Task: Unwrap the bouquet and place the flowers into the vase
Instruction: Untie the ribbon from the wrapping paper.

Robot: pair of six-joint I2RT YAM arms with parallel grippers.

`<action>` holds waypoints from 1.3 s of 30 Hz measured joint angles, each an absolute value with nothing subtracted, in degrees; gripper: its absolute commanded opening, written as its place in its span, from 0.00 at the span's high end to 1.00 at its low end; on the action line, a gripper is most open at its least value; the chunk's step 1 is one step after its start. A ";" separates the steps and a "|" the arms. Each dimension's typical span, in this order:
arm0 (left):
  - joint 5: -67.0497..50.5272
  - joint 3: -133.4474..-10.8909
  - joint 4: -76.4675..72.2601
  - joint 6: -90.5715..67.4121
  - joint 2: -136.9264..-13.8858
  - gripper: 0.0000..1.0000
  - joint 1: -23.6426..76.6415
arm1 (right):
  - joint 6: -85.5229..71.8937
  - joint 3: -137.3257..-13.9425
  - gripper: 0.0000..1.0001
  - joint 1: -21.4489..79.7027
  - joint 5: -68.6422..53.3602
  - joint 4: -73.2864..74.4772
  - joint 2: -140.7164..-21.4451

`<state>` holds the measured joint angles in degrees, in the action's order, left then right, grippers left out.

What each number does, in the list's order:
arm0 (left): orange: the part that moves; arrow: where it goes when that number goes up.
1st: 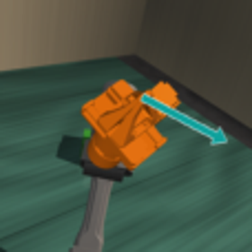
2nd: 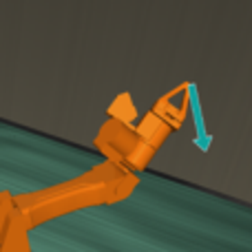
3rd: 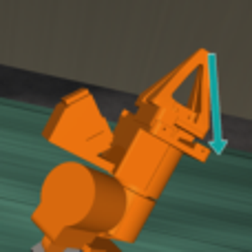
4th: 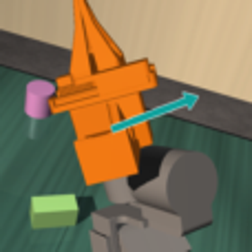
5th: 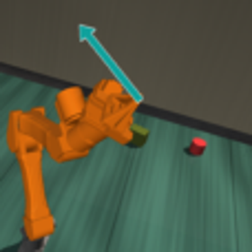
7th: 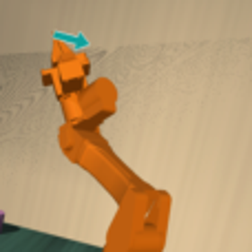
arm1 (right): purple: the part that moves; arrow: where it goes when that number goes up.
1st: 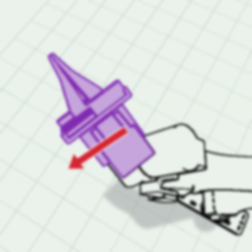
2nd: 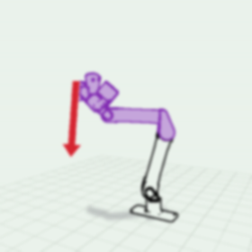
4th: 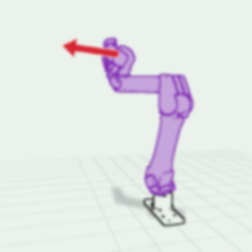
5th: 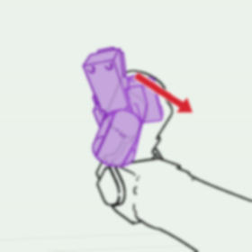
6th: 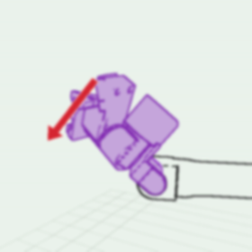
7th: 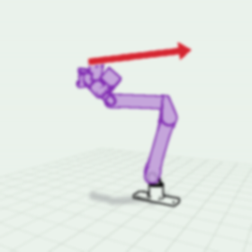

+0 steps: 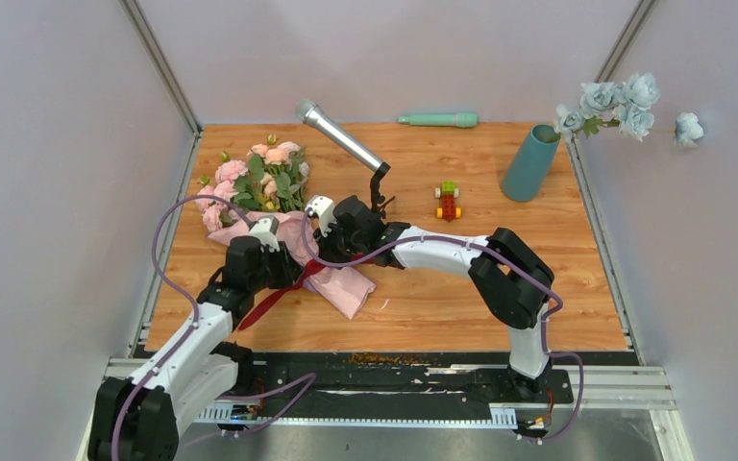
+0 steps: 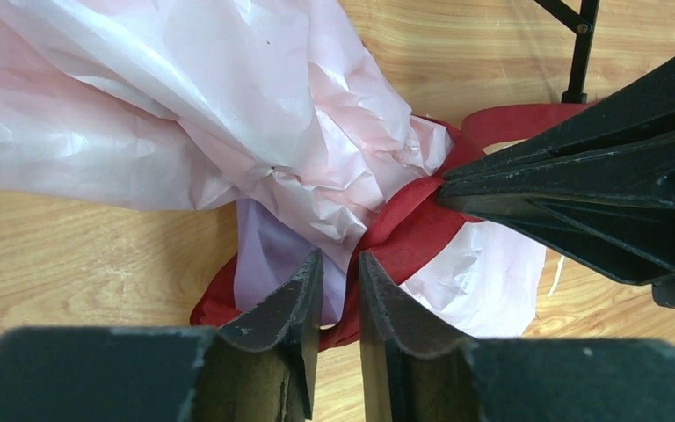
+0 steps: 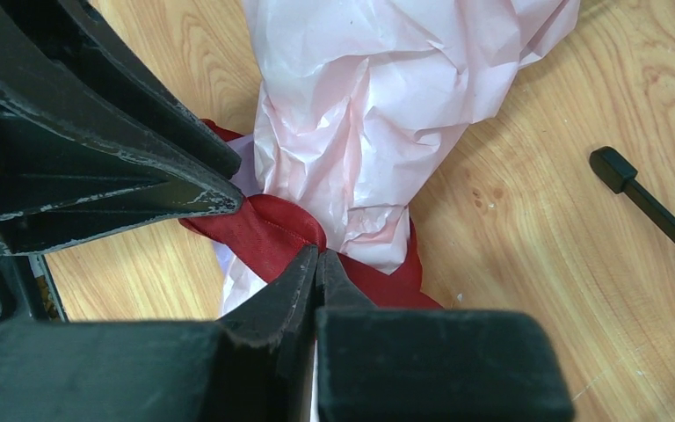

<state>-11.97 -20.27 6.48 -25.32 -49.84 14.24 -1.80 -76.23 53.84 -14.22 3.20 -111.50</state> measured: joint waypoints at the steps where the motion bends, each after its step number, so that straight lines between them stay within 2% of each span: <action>1: -11.94 -20.23 6.50 -25.34 -49.56 0.77 14.24 | -1.80 -76.23 1.00 53.84 -14.11 3.20 -111.50; 6: -11.64 -19.84 6.85 -25.54 -46.76 0.81 14.28 | -2.20 -76.23 1.00 53.84 -12.43 3.20 -111.50; 12: -8.78 -19.81 9.76 -25.85 -41.95 1.00 14.28 | -3.62 -75.88 1.00 53.80 -8.36 3.20 -111.15; 39: 1.28 -19.75 15.00 -30.85 -40.77 1.00 12.51 | -13.96 -61.67 1.00 51.48 4.75 3.09 -101.58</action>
<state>1.28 -19.75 15.00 -30.85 -40.77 12.51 -13.96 -61.67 51.48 4.75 3.09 -101.58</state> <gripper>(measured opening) 0.006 0.010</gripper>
